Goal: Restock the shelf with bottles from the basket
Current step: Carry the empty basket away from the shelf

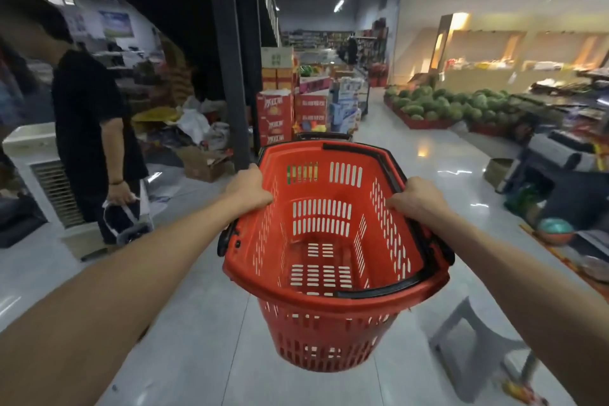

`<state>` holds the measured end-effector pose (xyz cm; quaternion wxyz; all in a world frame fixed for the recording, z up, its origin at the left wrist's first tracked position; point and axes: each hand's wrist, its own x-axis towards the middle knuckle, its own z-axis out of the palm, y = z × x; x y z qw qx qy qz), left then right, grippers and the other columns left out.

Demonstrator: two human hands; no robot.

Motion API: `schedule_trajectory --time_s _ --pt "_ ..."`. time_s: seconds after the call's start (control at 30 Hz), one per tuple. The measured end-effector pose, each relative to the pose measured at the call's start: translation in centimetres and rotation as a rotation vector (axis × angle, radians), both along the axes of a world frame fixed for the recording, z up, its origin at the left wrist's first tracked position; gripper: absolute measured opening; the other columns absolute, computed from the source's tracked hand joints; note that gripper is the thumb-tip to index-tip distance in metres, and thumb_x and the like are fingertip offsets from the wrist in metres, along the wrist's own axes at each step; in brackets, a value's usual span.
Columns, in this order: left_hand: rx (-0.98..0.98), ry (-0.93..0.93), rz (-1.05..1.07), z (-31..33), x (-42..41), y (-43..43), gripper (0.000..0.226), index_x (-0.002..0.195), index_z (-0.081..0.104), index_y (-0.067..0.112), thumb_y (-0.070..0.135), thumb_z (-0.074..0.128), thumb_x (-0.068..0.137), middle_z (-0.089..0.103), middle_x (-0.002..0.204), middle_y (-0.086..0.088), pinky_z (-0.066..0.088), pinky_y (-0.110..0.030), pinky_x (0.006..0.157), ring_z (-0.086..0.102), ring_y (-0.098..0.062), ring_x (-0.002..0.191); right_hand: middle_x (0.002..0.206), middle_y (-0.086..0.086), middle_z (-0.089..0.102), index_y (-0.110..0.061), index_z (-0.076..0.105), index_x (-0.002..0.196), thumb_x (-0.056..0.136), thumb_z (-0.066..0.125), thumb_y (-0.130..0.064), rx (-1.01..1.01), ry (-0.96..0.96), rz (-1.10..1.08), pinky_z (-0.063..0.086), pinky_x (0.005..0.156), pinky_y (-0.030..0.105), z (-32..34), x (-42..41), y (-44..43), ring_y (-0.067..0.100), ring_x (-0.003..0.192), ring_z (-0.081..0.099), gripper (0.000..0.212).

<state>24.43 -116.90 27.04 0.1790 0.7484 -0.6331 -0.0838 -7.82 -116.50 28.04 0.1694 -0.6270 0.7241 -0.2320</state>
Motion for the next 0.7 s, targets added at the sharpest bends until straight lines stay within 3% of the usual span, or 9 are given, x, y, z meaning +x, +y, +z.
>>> schedule_trajectory --time_s 0.1,0.23,0.37,0.47,0.57,0.7 --pt "0.006 -0.017 -0.01 -0.3 -2.7 -6.3 0.054 0.127 0.045 0.008 0.029 0.072 0.084 0.063 0.104 -0.008 0.05 -0.035 0.065 0.065 -0.028 0.087 0.074 0.001 0.064 -0.011 0.062 0.09 0.082 0.071 -0.028 -0.026 0.037 -0.035 0.043 0.051 0.024 0.2 -2.5 -5.6 0.015 0.064 0.062 0.02" --pt "0.014 -0.052 -0.038 -1.8 -6.4 -16.0 0.059 0.129 0.041 0.014 0.032 0.07 0.081 0.061 0.099 -0.005 0.06 -0.043 0.08 0.067 -0.03 0.091 0.075 0.002 0.068 -0.012 0.064 0.086 0.078 0.072 -0.029 -0.037 0.057 -0.075 0.057 0.062 0.031 -1.0 -5.9 -14.4 0.019 0.067 0.067 0.02" --pt "-0.005 -0.084 -0.071 -3.4 -10.1 -27.5 0.063 0.137 0.04 0.012 0.032 0.07 0.086 0.059 0.096 -0.001 0.052 -0.037 0.07 0.062 -0.023 0.085 0.075 0.0 0.066 -0.014 0.062 0.089 0.084 0.07 -0.029 -0.039 0.085 -0.085 0.048 0.055 0.026 -2.4 -9.1 -24.2 0.015 0.066 0.065 0.019" --pt "-0.002 -0.103 -0.098 -3.6 -12.9 -36.7 0.072 0.142 0.039 0.012 0.036 0.073 0.083 0.065 0.109 -0.005 0.057 -0.038 0.077 0.067 -0.026 0.096 0.076 0.002 0.067 -0.014 0.061 0.083 0.087 0.065 -0.029 -0.047 0.148 -0.107 0.043 0.051 0.024 -2.3 -11.3 -32.0 0.015 0.063 0.064 0.016" --pt "-0.029 -0.121 -0.109 -3.5 -15.9 -45.3 0.076 0.141 0.042 0.012 0.043 0.077 0.081 0.067 0.104 -0.005 0.058 -0.038 0.078 0.068 -0.027 0.096 0.072 0.002 0.064 -0.017 0.053 0.072 0.087 0.065 -0.028 -0.088 0.21 -0.148 0.035 0.045 0.023 -1.5 -13.6 -39.0 0.013 0.056 0.058 0.022" --pt "-0.036 -0.121 -0.15 -3.3 -20.4 -55.2 0.083 0.146 0.039 0.01 0.041 0.079 0.08 0.068 0.102 -0.005 0.058 -0.037 0.077 0.07 -0.027 0.093 0.07 -0.003 0.052 -0.013 0.05 0.088 0.085 0.066 -0.026 -0.135 0.24 -0.194 0.033 0.049 0.024 -0.9 -17.6 -47.0 0.011 0.055 0.049 0.02"
